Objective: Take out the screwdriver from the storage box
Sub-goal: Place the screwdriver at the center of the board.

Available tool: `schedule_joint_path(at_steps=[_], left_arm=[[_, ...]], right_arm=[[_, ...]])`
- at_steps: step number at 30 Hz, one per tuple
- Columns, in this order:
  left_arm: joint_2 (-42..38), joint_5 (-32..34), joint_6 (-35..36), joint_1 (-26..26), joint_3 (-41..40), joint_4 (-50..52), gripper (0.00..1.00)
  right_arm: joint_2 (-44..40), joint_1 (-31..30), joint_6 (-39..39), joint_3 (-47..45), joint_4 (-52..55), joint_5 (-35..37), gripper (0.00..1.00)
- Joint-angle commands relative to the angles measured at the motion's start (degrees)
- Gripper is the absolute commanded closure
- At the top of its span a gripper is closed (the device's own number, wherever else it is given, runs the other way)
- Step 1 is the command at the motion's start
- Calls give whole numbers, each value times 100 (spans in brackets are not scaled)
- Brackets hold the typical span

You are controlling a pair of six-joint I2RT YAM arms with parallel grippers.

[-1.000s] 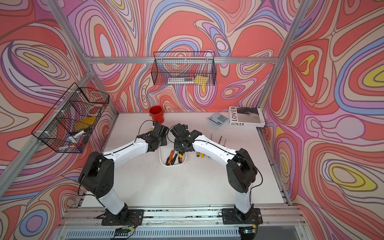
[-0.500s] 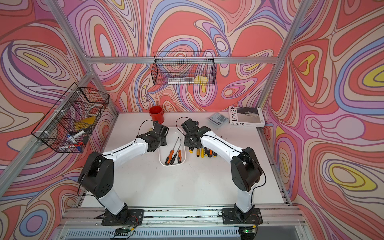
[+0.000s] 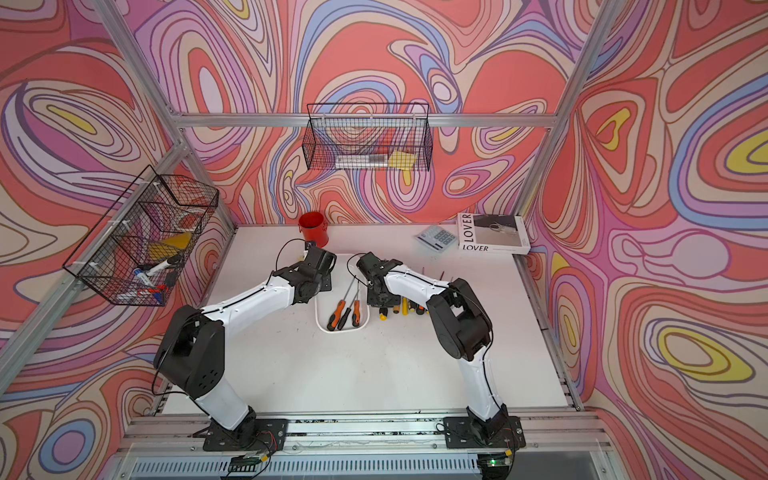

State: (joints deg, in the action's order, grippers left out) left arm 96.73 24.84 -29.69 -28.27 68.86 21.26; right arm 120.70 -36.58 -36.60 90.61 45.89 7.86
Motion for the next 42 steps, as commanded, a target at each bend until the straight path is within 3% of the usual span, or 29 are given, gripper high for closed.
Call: schedule_joint_path(at_steps=[1,10,14,21,32,40,42], left_arm=[[-173,179,113,-11,5,109,100],[-152,149,86,-5,5,114,100],[-172,153,82,-12,-4,107,100],[-145,153,62,-7,-4,112,100],[-88,125,43,-10,11,83,100],[-84,109,12,-12,16,73,100],[-84,96,1,-11,27,78,100]], right_arm=[[143,37,71,189,1,15,100],[330,89,111,229,-18,-81,98],[348,107,170,236,-42,-139,89],[350,141,209,317,41,-138,62],[214,194,268,321,34,-119,37],[-299,195,346,439,118,-2,26],[-527,194,342,407,110,-21,17]])
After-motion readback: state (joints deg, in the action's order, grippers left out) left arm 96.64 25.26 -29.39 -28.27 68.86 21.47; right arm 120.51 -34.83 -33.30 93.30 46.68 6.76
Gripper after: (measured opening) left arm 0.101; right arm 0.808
